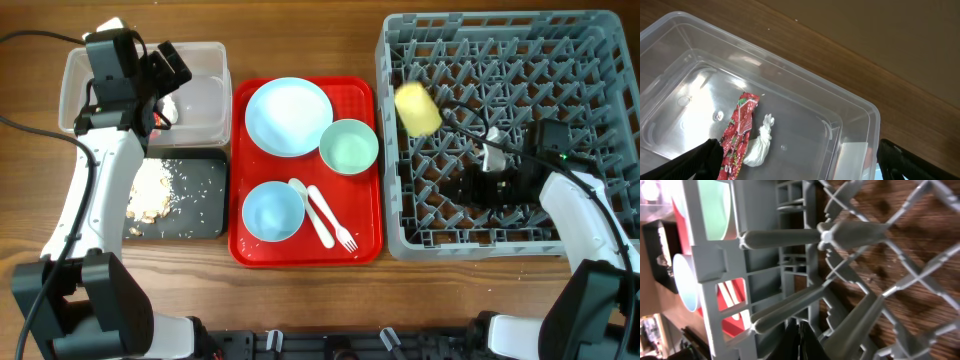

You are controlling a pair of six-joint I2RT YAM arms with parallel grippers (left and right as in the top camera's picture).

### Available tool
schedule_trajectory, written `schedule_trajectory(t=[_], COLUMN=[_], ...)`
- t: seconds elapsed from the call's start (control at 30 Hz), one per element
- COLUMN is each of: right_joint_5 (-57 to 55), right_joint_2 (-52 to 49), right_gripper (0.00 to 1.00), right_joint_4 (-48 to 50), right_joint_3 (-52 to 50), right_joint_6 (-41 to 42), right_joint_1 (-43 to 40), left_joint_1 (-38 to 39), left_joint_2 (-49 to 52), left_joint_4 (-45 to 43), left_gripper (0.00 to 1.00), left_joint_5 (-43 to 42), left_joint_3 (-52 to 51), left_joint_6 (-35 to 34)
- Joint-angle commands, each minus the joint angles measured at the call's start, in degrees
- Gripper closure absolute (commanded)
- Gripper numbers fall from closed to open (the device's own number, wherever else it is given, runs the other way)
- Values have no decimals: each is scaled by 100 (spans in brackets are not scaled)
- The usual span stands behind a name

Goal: Sort waste into correct bins and load items into the dishwasher rack
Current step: 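Move the right gripper back to the green bowl and grasp its rim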

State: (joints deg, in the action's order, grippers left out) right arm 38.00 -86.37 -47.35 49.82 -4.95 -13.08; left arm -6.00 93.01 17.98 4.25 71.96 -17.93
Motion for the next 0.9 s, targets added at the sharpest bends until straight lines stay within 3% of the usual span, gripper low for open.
schedule_trajectory(t=[0.0,0.23,0.3,0.4,0.5,0.6,0.63,0.77,0.87], right_joint_5=[-219,-216,-326,-1338,-2551,-3261,-3571,-4028,-4030], right_joint_2=[240,1263,1432,1443,1292,909,540,-358,-1132], right_gripper=[96,96,96,94,74,47,44,46,54], right_joint_4=[-9,-81,-151,-258,-157,120,234,535,872], right_joint_3=[129,1375,1869,2465,2889,2903,2903,2903,2898], right_joint_6=[289,1108,1091,1067,627,42,-103,-96,-96], right_joint_1=[-28,70,446,1526,3099,4356,4763,4988,4988], left_joint_1=[-17,-17,-17,-17,-17,-17,-17,-17,-17], left_joint_2=[-28,-28,-26,-28,-28,-28,-28,-28,-28], left_joint_4=[-13,-13,-13,-13,-13,-13,-13,-13,-13], left_gripper=[0,0,0,0,0,0,0,0,0], left_joint_5=[13,13,13,13,13,15,15,13,13], left_joint_3=[17,17,17,17,17,17,17,17,17], left_joint_6=[-50,-50,-50,-50,-48,-50,-50,-50,-50])
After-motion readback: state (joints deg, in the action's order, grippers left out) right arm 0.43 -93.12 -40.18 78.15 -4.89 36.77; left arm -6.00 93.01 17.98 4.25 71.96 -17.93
